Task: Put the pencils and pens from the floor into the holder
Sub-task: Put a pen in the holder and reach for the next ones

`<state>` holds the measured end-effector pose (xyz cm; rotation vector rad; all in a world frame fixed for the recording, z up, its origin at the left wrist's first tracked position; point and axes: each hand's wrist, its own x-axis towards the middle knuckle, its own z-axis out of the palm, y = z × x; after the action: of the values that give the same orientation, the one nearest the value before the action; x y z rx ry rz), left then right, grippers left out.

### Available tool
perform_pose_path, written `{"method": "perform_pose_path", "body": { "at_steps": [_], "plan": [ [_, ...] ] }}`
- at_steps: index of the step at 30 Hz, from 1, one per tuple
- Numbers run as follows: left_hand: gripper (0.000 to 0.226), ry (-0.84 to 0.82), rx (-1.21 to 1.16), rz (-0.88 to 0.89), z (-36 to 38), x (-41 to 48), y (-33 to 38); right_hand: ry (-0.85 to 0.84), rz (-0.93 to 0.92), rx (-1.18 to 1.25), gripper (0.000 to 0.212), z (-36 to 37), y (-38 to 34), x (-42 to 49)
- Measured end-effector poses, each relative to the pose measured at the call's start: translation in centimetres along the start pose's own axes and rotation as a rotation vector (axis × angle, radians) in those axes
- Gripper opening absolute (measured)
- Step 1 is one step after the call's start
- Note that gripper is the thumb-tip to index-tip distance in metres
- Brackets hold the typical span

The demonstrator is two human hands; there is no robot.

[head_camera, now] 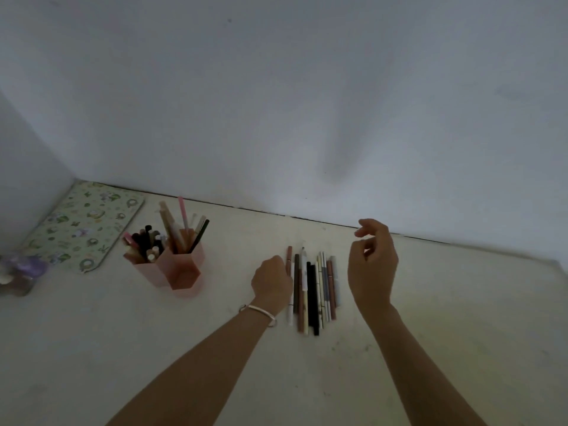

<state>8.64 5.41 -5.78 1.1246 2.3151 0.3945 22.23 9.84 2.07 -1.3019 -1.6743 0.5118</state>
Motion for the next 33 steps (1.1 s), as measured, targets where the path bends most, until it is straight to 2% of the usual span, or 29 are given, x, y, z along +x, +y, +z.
{"method": "perform_pose_path", "body": {
  "at_steps": [4,7,9,13,15,18,22,24,27,29,31,33],
  "plan": [
    [0.016,0.001,0.033,-0.017,0.3,-0.1,0.8,-0.05,0.057,0.001,0.038,0.6,0.7,-1.1],
    [0.023,-0.011,-0.006,-0.031,0.1,0.1,0.9,-0.112,0.081,-0.035,0.035,1.1,0.9,-1.6],
    [0.024,0.014,-0.05,-0.014,-1.0,0.2,0.7,-0.209,0.115,-0.084,0.026,1.7,1.4,-1.6],
    [0.02,0.149,-0.212,0.103,-4.4,-0.3,0.8,-0.513,0.157,-0.354,0.008,4.2,3.1,-3.1],
    [0.012,0.196,-0.306,0.164,-6.0,-0.9,0.9,-0.564,0.142,-0.437,0.006,5.6,3.7,-4.2],
    [0.005,0.231,-0.43,0.203,-8.1,-1.8,0.5,-0.579,0.14,-0.5,0.01,7.0,4.3,-5.1],
    [0.008,0.275,-0.513,0.23,-9.8,-2.8,-0.4,-0.558,0.17,-0.523,0.008,8.0,4.7,-5.7],
    [0.011,0.332,-0.553,0.253,-10.6,-3.1,-1.2,-0.514,0.206,-0.45,0.023,7.8,4.1,-5.4],
    [0.006,0.49,-0.597,0.275,-13.5,-3.2,-2.5,-0.365,0.256,-0.214,0.052,6.8,1.8,-3.7],
    [0.047,0.584,-0.68,0.289,-16.3,-2.9,-4.0,-0.305,0.276,-0.05,0.066,6.3,-0.6,-2.3],
    [0.088,0.649,-0.644,0.322,-18.8,-2.4,-5.8,-0.279,0.312,0.126,0.078,6.2,-2.9,-1.2],
    [0.098,0.646,-0.492,0.29,-20.2,-1.6,-7.4,-0.269,0.314,0.287,0.088,6.6,-4.9,-0.7]
  ]
}}
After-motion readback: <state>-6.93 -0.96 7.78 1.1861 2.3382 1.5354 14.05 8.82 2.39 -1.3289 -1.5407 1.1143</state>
